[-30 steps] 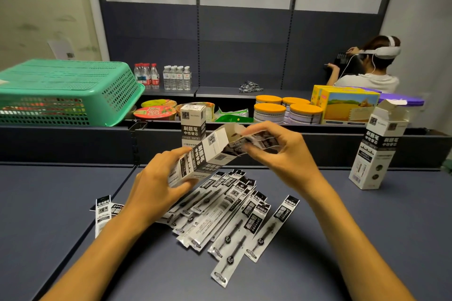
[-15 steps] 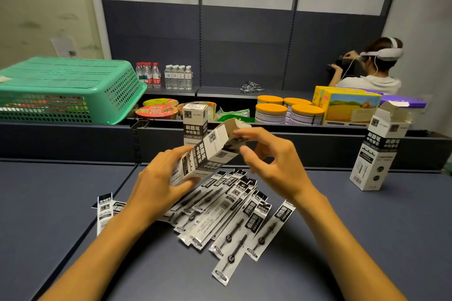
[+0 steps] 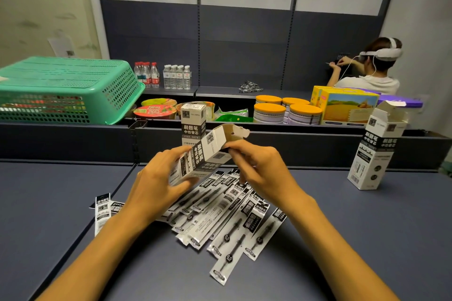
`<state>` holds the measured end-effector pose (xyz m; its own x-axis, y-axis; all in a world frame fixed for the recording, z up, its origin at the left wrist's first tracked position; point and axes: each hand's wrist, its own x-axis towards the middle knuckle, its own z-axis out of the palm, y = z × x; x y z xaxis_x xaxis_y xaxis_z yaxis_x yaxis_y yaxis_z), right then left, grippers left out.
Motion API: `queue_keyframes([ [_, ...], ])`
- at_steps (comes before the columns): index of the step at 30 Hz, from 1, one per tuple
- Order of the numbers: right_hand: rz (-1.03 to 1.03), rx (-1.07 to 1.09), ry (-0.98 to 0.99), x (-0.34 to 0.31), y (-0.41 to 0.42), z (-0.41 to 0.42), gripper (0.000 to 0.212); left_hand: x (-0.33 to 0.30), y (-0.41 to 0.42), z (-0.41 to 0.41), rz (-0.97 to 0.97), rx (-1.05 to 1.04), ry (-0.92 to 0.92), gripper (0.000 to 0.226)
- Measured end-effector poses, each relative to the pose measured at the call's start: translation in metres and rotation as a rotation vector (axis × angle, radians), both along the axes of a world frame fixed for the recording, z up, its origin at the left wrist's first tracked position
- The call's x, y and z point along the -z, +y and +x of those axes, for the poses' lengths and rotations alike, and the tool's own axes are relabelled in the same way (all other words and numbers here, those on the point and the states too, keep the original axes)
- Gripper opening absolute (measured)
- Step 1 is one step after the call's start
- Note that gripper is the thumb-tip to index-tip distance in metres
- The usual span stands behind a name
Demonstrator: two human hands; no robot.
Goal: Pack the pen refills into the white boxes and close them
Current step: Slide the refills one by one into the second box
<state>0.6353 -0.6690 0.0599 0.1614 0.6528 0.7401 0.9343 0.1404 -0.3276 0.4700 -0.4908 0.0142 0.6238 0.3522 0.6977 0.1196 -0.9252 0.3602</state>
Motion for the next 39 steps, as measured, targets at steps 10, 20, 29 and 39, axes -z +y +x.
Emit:
queue_keyframes([
  [10,-0.183,-0.002,-0.056,-0.006,-0.007,-0.016,0.042,-0.001,-0.003,0.001,0.000,0.002,-0.001,0.066],
  [20,-0.227,-0.006,-0.066,-0.005,-0.004,-0.012,0.053,-0.004,-0.006,0.000,0.023,0.006,-0.018,0.067],
  [29,0.147,0.079,0.099,-0.009,-0.023,0.025,0.020,-0.004,0.000,-0.002,-0.006,-0.022,-0.024,0.070],
  [39,-0.849,0.274,0.219,0.017,-0.029,0.068,0.044,-0.005,0.000,0.000,-0.021,-0.016,-0.021,0.069],
])
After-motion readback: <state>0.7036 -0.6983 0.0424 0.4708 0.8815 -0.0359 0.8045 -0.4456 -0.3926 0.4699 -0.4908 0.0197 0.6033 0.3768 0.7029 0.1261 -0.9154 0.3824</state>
